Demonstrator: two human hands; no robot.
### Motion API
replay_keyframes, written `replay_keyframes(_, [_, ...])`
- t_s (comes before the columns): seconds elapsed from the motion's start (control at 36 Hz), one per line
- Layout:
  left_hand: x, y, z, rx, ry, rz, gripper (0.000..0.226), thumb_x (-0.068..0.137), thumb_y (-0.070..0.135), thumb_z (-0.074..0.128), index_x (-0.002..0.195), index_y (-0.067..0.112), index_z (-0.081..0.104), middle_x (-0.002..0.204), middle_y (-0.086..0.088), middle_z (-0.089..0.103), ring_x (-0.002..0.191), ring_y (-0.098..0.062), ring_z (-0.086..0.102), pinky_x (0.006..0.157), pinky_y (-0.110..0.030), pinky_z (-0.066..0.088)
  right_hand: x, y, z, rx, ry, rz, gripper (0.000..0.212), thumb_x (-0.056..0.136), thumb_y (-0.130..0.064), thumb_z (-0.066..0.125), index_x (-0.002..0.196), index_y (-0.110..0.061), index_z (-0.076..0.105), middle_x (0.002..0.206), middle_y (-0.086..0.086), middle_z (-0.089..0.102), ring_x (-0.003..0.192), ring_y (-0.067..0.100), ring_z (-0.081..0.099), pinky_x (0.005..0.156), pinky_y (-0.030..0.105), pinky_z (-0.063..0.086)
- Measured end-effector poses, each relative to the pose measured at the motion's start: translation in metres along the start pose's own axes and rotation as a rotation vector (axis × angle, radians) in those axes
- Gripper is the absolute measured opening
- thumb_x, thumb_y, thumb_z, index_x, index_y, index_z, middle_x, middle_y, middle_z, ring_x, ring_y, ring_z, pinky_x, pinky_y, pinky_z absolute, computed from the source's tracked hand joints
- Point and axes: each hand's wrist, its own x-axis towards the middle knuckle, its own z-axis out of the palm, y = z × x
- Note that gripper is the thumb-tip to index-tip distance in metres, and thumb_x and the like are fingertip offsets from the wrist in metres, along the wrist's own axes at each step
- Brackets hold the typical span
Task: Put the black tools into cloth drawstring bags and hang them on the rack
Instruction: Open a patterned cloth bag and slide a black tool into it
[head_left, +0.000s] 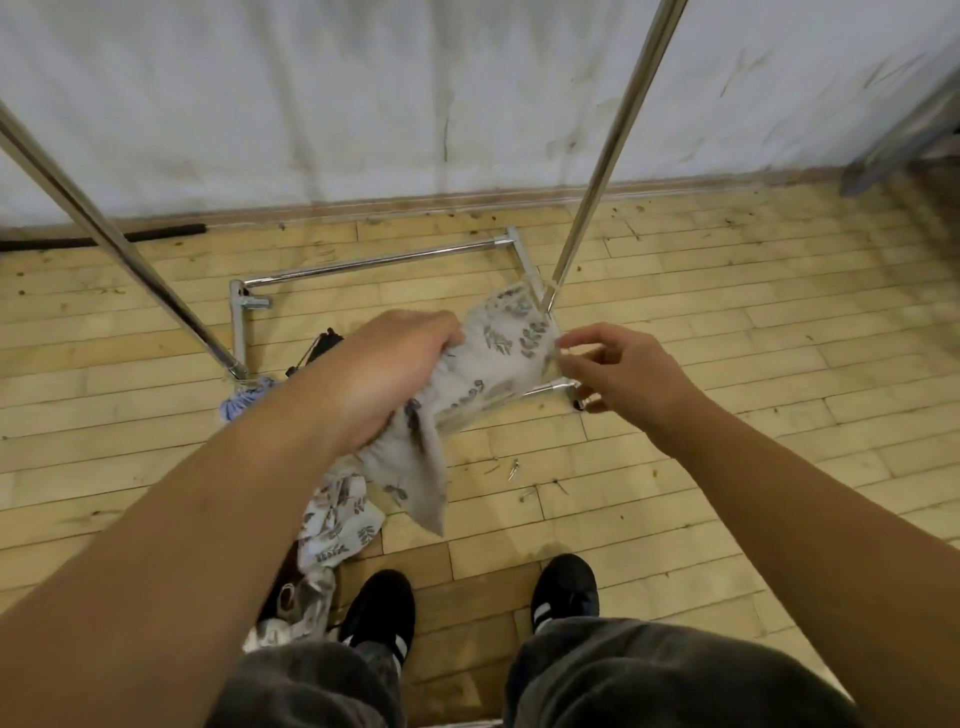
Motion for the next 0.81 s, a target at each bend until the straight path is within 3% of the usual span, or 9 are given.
replay_keyframes(0.06, [0.006,0.002,-0.006,0.114,0.005,0.032,0.035,0.071,0.048,0.054,0.086,0.017,0.061,0.088,-0.007,0.065,0.082,-0.025,0.061,0.084,-0.040,0.046,0.009,0.025,0.002,-0.079,-0.020,0.032,0.020,0.096,-0.023,0.070,0.116,-0.023,0.070,0.096,0.006,0.076,0.078,0.016,0.072,0.077,0.040,0.063])
replay_keyframes(0.11, [0.013,-0.004,-0.010,0.154,-0.015,0.069,0.007,0.088,0.036,0.052,0.092,0.030,0.055,0.089,-0.001,0.055,0.078,-0.022,0.048,0.072,-0.040,0.037,0.018,0.057,0.008,-0.141,-0.023,0.076,0.020,0.096,-0.024,0.069,0.116,-0.023,0.070,0.095,0.003,0.076,0.080,0.016,0.073,0.075,0.036,0.063])
replay_keyframes(0.19, [0.029,-0.027,-0.017,0.174,-0.024,0.059,0.009,0.103,0.032,0.055,0.098,0.035,0.063,0.091,0.008,0.072,0.076,-0.013,0.067,0.066,-0.021,0.040,0.032,0.110,0.021,-0.223,-0.014,0.158,0.018,0.095,-0.027,0.070,0.113,-0.023,0.071,0.095,0.001,0.076,0.081,0.015,0.074,0.074,0.033,0.063])
replay_keyframes(0.25, [0.042,-0.046,-0.019,0.173,-0.023,0.026,0.007,0.102,0.034,0.061,0.102,0.038,0.067,0.087,0.016,0.075,0.072,-0.004,0.070,0.063,-0.018,0.041,0.043,0.144,0.032,-0.284,-0.004,0.202,0.017,0.095,-0.030,0.070,0.111,-0.025,0.071,0.097,0.000,0.075,0.083,0.015,0.073,0.073,0.032,0.062])
replay_keyframes(0.33, [0.059,-0.075,-0.023,0.213,-0.021,0.014,0.006,0.099,0.036,0.066,0.102,0.041,0.065,0.091,0.025,0.066,0.079,0.004,0.061,0.064,-0.016,0.038,0.056,0.187,0.046,-0.358,0.023,0.250,0.018,0.094,-0.031,0.070,0.110,-0.025,0.072,0.101,0.000,0.073,0.087,0.015,0.070,0.064,0.022,0.051])
replay_keyframes(0.44, [0.081,-0.117,-0.020,0.219,-0.068,-0.127,0.008,0.094,0.038,0.071,0.099,0.037,0.077,0.092,0.016,0.080,0.083,-0.007,0.076,0.079,-0.032,0.057,0.072,0.236,0.060,-0.409,-0.009,0.323,0.017,0.094,-0.028,0.069,0.111,-0.023,0.072,0.106,0.001,0.071,0.091,0.015,0.064,0.065,0.020,0.044])
replay_keyframes(0.53, [0.093,-0.146,-0.013,0.197,-0.034,-0.181,0.009,0.085,0.042,0.079,0.091,0.035,0.076,0.090,0.007,0.078,0.096,-0.022,0.073,0.093,-0.045,0.056,0.083,0.263,0.069,-0.459,-0.030,0.337,0.018,0.095,-0.024,0.068,0.113,-0.021,0.071,0.107,-0.001,0.071,0.094,0.015,0.063,0.070,0.020,0.043])
replay_keyframes(0.69, [0.110,-0.172,0.012,0.090,0.001,-0.258,0.007,0.086,0.030,0.079,0.080,0.027,0.077,0.075,0.009,0.079,0.078,-0.021,0.074,0.070,-0.034,0.055,0.108,0.302,0.087,-0.549,-0.036,0.316,0.023,0.096,-0.025,0.069,0.118,-0.020,0.068,0.110,-0.001,0.067,0.096,0.013,0.059,0.081,0.023,0.044])
replay_keyframes(0.81, [0.116,-0.185,0.019,0.087,-0.006,-0.259,0.005,0.083,0.038,0.080,0.085,0.041,0.077,0.086,0.007,0.081,0.083,-0.018,0.077,0.081,-0.042,0.059,0.123,0.318,0.100,-0.633,-0.087,0.284,0.028,0.098,-0.023,0.066,0.125,-0.018,0.064,0.121,0.006,0.060,0.104,0.018,0.059,0.087,0.029,0.050])
